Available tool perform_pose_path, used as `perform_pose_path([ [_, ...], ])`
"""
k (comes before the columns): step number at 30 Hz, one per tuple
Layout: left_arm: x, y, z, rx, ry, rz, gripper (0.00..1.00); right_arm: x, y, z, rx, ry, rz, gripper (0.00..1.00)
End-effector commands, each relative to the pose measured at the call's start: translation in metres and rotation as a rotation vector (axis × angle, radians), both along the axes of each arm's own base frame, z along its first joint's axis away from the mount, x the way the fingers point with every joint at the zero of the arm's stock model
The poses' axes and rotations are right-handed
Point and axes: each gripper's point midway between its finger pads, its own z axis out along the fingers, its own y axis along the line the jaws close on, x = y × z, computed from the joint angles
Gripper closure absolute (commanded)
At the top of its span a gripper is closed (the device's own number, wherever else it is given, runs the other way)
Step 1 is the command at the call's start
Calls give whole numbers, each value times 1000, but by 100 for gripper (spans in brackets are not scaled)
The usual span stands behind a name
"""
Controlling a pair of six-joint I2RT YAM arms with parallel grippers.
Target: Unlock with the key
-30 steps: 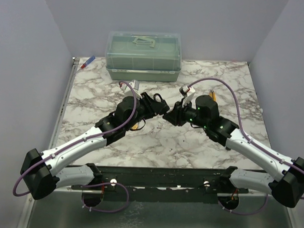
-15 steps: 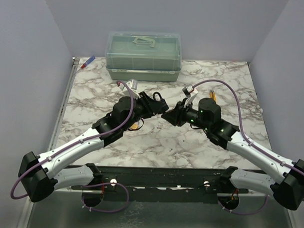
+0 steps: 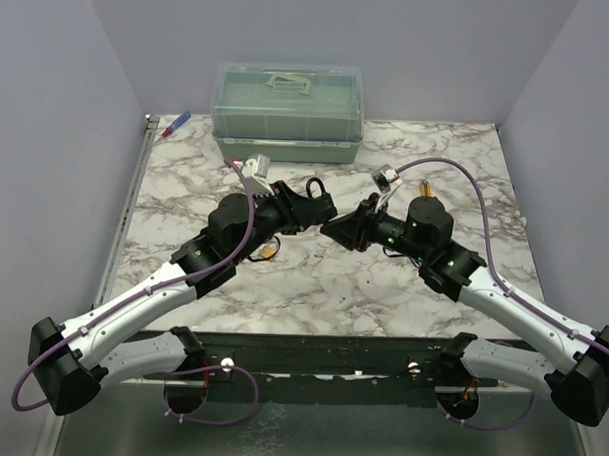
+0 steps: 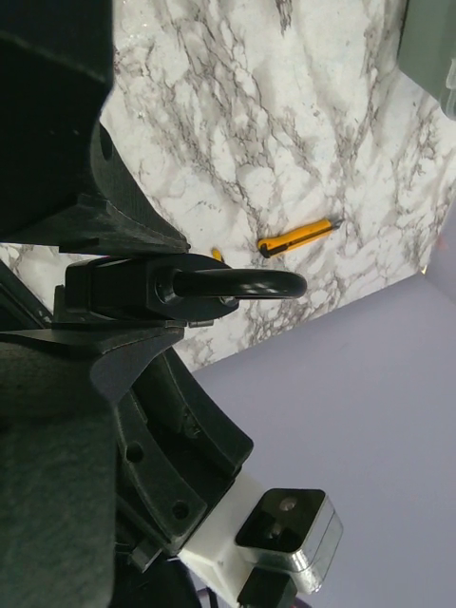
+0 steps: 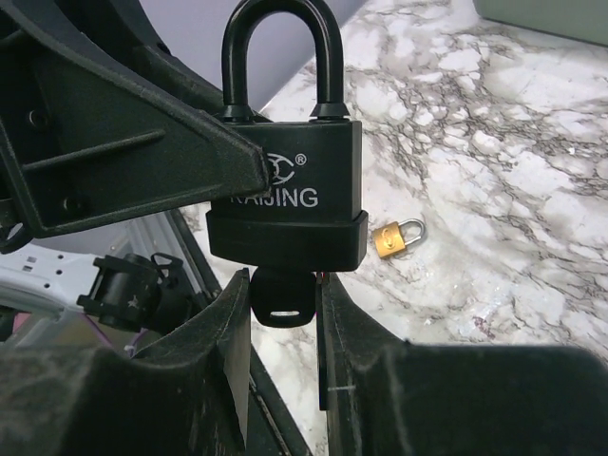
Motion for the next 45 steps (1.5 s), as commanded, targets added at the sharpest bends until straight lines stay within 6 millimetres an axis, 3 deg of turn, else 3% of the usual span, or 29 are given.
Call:
perform_pose_path([
  [1, -33, -18, 38, -85, -110, -198, 100, -26, 11, 64, 181, -136, 139, 99],
  [13, -62, -17, 49, -98, -192, -324, 100, -60, 10, 92, 310, -200, 312, 99],
  [19, -58, -8, 53, -100, -199, -274, 100, -59, 7, 95, 294, -196, 294, 99],
  [21, -50, -2, 52, -104, -182, -214, 100, -55, 5, 90, 256, -189, 273, 88],
  [23, -40, 3, 49, -103, -157, -146, 100, -51, 2, 83, 213, -186, 240, 66],
  [25, -36, 3, 49, -105, -157, -134, 100, -47, -2, 77, 178, -189, 206, 50],
  [27, -34, 1, 51, -115, -158, -131, 100, -49, -5, 72, 148, -196, 208, 41],
  [32, -23, 6, 55, -150, -131, -58, 100, -54, -13, 66, 143, -186, 195, 26],
  [38, -10, 12, 43, -180, -67, 30, 100, -24, -16, 52, 80, -149, 52, 1],
  [45, 7, 6, 29, -194, 25, 94, 100, 10, -9, 31, -81, -127, -24, 0],
])
